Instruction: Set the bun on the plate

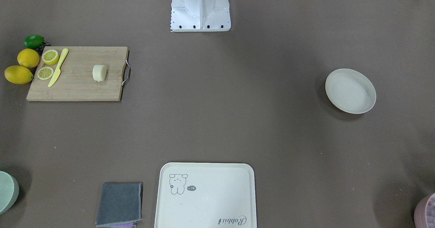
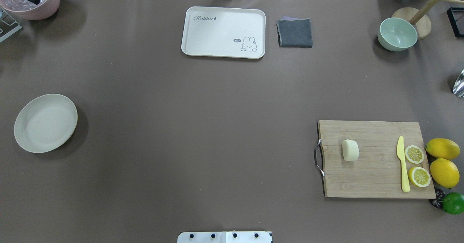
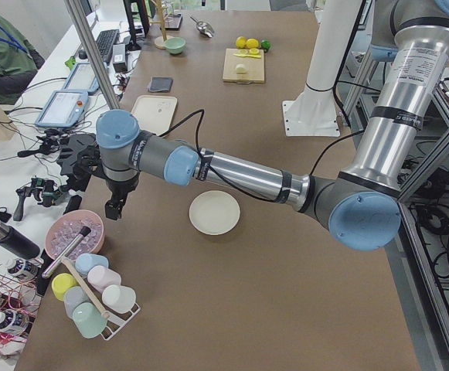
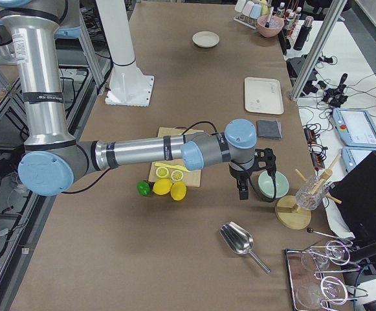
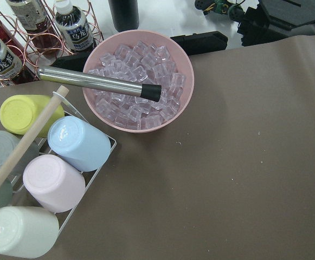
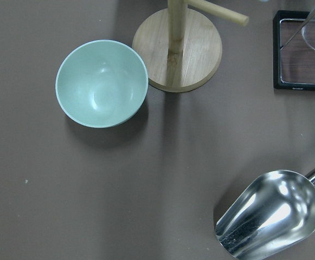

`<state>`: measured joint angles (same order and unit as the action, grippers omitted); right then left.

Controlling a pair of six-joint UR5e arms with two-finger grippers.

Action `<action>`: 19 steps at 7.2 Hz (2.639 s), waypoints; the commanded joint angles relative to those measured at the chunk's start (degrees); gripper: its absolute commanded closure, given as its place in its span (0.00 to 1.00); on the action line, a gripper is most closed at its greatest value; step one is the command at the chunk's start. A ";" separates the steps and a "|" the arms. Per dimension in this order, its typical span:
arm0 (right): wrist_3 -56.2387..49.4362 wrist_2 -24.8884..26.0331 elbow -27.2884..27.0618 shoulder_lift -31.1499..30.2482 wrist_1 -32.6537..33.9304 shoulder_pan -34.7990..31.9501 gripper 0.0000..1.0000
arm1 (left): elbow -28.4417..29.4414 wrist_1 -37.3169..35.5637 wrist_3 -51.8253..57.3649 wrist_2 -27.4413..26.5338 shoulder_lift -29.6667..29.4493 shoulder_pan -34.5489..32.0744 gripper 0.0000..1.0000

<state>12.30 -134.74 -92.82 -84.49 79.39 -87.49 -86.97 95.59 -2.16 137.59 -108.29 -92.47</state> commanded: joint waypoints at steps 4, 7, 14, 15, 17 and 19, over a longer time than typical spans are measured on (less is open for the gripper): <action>1.49 0.00 -0.52 0.91 -0.03 0.04 0.00 | 0.05 -1.28 0.84 0.66 2.27 7.21 0.02; 1.84 -0.17 -0.44 3.10 0.06 0.39 0.00 | -0.22 -0.58 0.85 0.58 5.28 15.37 0.02; 3.15 -2.11 -3.40 4.52 -0.03 4.08 0.00 | 3.20 1.17 0.85 0.75 7.21 23.02 0.02; 4.47 -2.11 -4.82 4.34 0.06 4.08 0.00 | 5.13 1.88 0.85 0.67 7.21 25.21 0.02; 4.75 -1.59 -5.53 3.73 -0.03 3.91 0.00 | 9.25 5.55 0.93 0.67 6.52 27.15 0.02; 4.83 -1.50 -5.97 3.11 -0.03 3.73 0.00 | 11.03 9.25 0.93 0.58 6.95 28.83 0.03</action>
<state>17.03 -136.33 -98.36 -81.01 79.37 -83.68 -77.33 102.37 -1.23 138.20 -101.51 -64.56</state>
